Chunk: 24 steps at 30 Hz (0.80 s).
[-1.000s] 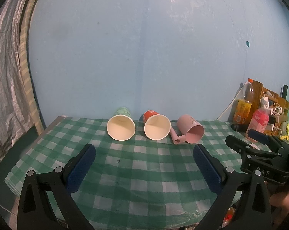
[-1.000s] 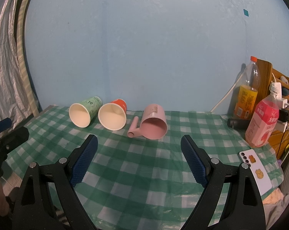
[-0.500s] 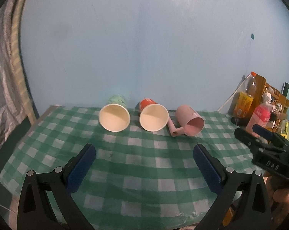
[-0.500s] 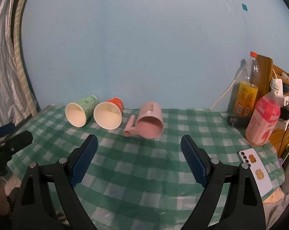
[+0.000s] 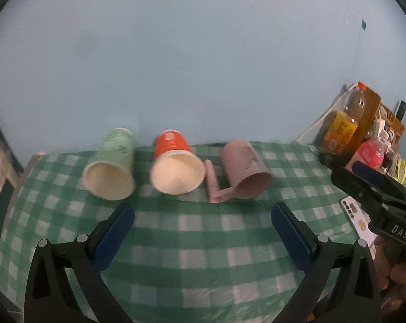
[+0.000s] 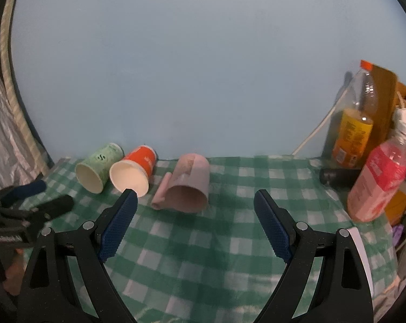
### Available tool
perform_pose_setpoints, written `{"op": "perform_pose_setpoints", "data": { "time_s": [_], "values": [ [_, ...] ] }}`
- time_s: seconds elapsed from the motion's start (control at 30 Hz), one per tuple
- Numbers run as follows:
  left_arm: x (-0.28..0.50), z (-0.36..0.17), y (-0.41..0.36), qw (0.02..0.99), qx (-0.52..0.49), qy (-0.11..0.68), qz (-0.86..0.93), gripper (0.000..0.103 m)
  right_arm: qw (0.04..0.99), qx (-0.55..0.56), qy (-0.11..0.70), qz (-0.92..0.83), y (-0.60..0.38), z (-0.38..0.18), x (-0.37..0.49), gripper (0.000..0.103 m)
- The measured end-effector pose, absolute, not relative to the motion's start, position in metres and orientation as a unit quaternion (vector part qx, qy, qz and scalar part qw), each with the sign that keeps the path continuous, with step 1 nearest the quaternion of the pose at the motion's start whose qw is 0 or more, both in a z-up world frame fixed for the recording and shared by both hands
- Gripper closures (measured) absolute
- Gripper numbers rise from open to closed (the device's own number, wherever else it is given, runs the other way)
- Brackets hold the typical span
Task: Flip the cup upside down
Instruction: 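Move the left gripper toward the pink mug lying on its side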
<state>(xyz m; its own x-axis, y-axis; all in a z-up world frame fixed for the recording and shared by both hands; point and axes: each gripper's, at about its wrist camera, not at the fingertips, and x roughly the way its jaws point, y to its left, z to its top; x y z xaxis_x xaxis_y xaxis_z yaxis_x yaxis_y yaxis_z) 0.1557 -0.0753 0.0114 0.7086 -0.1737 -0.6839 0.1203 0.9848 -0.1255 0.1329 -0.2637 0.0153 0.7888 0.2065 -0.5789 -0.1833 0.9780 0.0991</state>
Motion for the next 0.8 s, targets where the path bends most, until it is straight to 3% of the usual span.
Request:
{"op": "perform_pose_setpoints", "data": {
  "time_s": [0.27,0.8],
  "values": [
    [0.216,0.01,-0.105,0.898,-0.014,0.432,-0.077,0.0,0.919,0.072,0.367,0.123,-0.282,0.022,0.193,0.016],
    [0.322,-0.052,-0.143,0.822,-0.097,0.554,-0.089,0.001,0.857,0.14,0.483,0.114,-0.317,-0.021,0.284,0.016]
  ]
}}
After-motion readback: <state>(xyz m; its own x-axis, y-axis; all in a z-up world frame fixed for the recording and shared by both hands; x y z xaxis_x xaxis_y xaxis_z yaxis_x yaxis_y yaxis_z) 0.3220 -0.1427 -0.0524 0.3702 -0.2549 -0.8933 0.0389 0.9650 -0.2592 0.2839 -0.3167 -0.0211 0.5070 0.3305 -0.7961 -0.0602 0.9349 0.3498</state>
